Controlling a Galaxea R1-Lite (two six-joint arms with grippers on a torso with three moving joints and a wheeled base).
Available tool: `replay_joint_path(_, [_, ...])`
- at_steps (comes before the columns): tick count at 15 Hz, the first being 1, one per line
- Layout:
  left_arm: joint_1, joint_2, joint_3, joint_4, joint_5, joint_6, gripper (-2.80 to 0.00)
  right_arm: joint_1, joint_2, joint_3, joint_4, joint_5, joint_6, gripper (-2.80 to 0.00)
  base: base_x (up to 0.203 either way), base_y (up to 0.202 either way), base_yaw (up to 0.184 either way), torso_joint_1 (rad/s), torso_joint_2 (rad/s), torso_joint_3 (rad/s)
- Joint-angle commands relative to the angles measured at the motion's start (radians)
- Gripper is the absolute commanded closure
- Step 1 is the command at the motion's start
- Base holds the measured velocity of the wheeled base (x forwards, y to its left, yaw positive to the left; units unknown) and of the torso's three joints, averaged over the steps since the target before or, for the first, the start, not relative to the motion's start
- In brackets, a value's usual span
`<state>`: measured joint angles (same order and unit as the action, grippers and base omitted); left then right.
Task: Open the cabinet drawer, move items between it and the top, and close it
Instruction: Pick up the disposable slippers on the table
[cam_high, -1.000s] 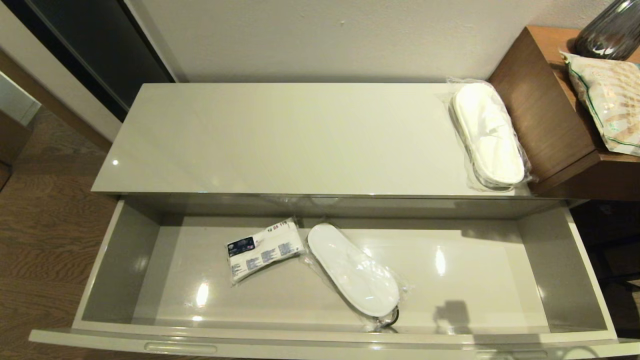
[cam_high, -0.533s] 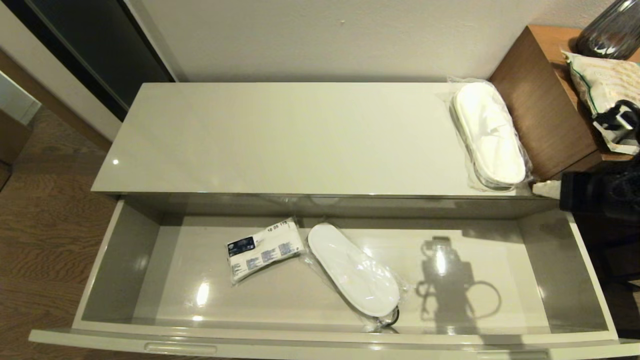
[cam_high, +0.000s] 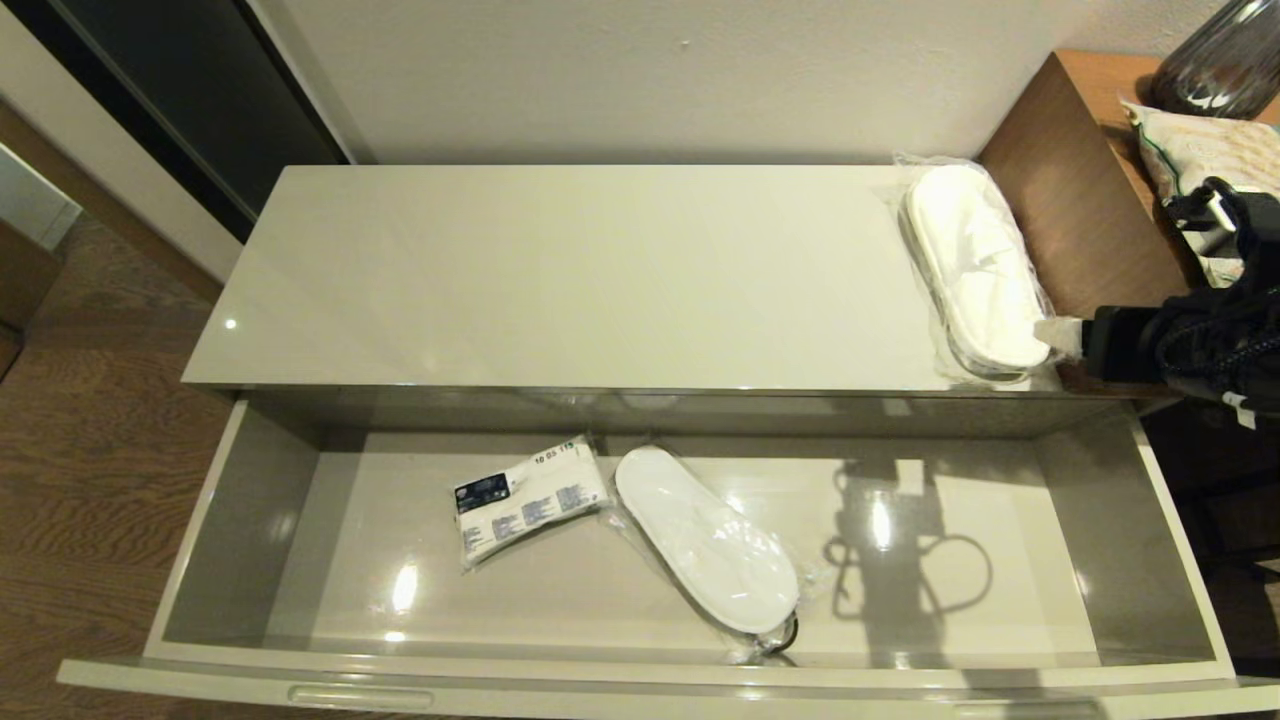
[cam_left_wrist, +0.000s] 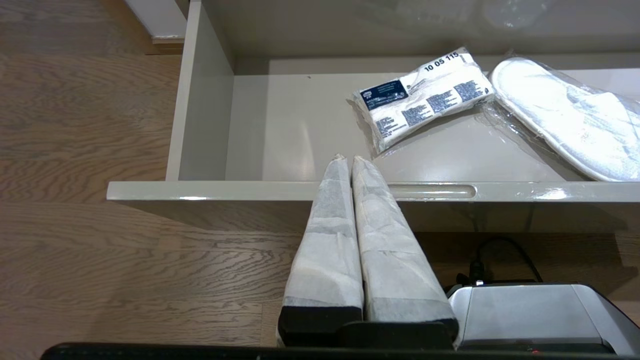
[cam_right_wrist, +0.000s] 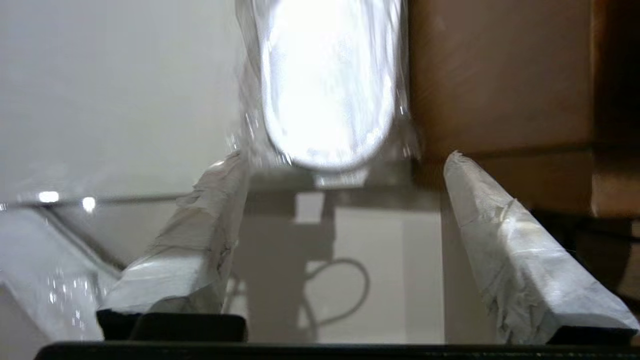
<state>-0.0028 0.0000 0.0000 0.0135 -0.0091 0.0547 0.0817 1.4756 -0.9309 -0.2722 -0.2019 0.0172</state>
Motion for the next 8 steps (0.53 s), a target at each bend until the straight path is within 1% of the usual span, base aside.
replay_joint_path(1, [0.0, 0.002, 0.0, 0.0, 0.0, 0.001, 0.0, 0.0, 0.063, 0.003, -0.091, -0.008, -0.005, -2.8, 0.0, 0.0, 0.0, 0.0, 0.0, 0.0])
replay_joint_path(2, [0.0, 0.002, 0.0, 0.0, 0.0, 0.001, 0.0, 0.0, 0.089, 0.002, -0.123, -0.007, -0.006, -2.8, 0.0, 0.0, 0.0, 0.0, 0.0, 0.0])
replay_joint_path(5, [0.0, 0.002, 0.0, 0.0, 0.0, 0.001, 0.0, -0.002, 0.212, -0.012, -0.278, -0.015, -0.005, -2.8, 0.0, 0.0, 0.0, 0.0, 0.0, 0.0])
replay_joint_path(8, [0.0, 0.002, 0.0, 0.0, 0.0, 0.001, 0.0, -0.005, 0.315, -0.037, -0.386, -0.017, -0.005, -2.8, 0.0, 0.0, 0.0, 0.0, 0.0, 0.0])
